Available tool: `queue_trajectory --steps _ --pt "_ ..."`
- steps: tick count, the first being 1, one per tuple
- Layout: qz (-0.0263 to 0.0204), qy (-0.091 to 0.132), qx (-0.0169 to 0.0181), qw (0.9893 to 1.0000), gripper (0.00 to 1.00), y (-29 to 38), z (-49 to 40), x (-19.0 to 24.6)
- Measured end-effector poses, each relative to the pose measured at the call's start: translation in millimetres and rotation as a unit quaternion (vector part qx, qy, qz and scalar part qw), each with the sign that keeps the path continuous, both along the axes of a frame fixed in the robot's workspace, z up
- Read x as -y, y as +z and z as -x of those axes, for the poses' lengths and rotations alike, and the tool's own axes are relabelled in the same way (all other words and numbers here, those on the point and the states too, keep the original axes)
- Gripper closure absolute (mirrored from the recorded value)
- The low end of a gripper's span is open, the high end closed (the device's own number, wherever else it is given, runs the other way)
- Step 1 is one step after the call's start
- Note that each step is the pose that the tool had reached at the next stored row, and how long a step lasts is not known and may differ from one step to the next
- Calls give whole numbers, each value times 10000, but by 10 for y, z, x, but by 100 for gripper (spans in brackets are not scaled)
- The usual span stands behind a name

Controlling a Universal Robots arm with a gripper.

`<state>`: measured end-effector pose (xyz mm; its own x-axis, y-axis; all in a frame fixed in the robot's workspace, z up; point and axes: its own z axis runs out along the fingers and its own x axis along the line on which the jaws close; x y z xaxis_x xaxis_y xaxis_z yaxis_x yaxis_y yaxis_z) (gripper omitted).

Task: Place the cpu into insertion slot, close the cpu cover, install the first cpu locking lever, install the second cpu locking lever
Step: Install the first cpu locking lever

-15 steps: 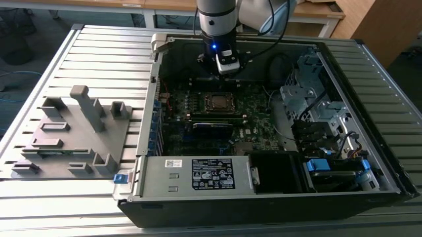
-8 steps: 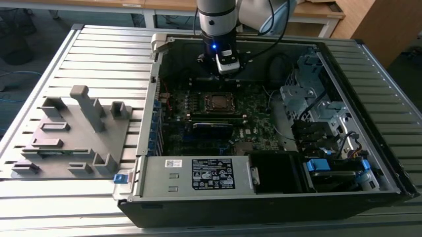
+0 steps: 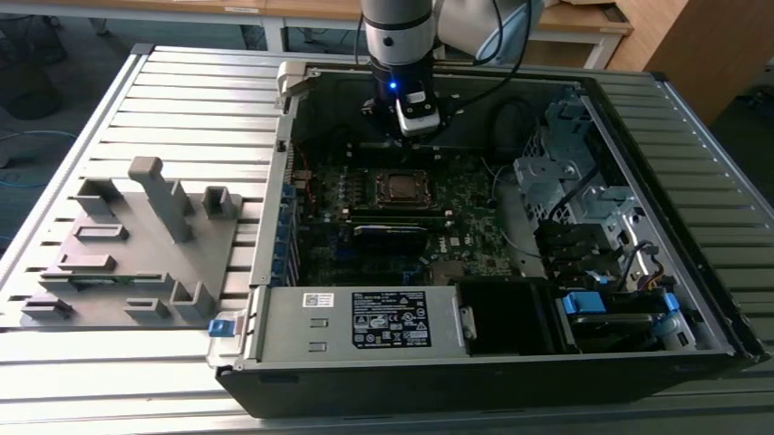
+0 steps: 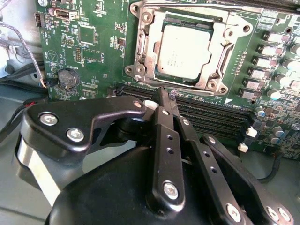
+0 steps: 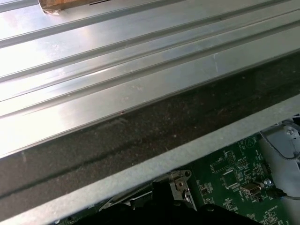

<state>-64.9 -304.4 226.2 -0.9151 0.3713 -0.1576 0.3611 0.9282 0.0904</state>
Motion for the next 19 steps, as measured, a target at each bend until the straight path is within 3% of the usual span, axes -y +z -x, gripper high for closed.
queue_trajectory --steps 4,5,10,19 --pt "0 -1 -202 9998 90 -4 0 0" --pt "1 -1 -218 9998 90 -3 0 1" --pt "1 -1 -256 9997 90 -3 0 1" --pt "10 -2 -255 9997 90 23 -1 0"
